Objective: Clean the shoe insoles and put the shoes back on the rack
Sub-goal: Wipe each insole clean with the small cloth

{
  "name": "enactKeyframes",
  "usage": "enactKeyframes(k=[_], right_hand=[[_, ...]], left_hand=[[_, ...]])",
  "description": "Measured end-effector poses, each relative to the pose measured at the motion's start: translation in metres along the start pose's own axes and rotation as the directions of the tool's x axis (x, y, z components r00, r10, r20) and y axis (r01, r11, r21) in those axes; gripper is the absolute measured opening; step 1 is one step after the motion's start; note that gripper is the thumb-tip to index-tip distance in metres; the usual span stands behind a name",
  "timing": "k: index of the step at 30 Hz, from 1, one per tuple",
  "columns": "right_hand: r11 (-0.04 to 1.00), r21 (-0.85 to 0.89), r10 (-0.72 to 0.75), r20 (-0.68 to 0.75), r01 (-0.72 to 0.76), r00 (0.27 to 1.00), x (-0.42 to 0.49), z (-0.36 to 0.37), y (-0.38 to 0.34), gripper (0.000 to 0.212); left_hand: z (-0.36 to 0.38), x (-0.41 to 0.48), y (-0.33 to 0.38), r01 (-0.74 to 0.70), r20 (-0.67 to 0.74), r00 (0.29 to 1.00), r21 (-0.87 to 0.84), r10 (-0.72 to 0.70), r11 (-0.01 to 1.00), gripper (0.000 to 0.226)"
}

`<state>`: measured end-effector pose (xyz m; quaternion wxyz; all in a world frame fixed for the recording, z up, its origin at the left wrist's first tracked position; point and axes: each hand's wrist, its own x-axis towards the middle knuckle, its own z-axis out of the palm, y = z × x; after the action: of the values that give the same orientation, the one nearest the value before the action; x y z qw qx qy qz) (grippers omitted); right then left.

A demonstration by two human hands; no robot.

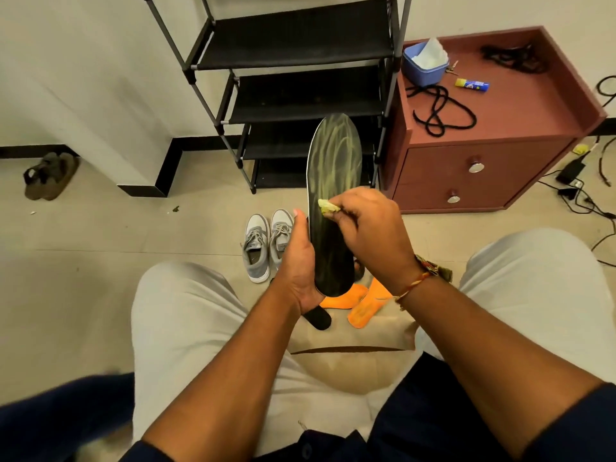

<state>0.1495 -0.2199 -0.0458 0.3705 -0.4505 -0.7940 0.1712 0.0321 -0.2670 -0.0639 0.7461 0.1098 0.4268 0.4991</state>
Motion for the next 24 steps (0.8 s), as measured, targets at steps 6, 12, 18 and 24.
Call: enactKeyframes(k=[6, 12, 18, 24], right_hand=[[0.982, 0.179, -0.110, 0.310, 0.056, 0.944, -0.019, 0.011, -0.022, 0.018], [0.985, 0.060, -0.169, 0.233, 0.159, 0.958, -0.019, 0.010, -0.020, 0.013], [0.992, -0.123, -0.023, 0.042, 0.028, 0.999, 0.002, 0.001, 0.011, 0.012], [0.998, -0.055, -0.031, 0.176, 0.041, 0.984, -0.005, 0.007, 0.006, 0.016]], left_hand=[[-0.014, 0.005, 0.029, -0.168, -0.144, 0.976, -0.034, 0.161, 0.985, 0.094], [-0.010, 0.002, 0.026, -0.183, -0.171, 0.968, 0.018, 0.184, 0.983, 0.091], [0.005, -0.004, 0.004, -0.071, -0.066, 0.995, 0.107, 0.078, 0.992, 0.080], [-0.001, -0.001, 0.011, -0.139, -0.163, 0.974, 0.114, 0.157, 0.984, 0.076]])
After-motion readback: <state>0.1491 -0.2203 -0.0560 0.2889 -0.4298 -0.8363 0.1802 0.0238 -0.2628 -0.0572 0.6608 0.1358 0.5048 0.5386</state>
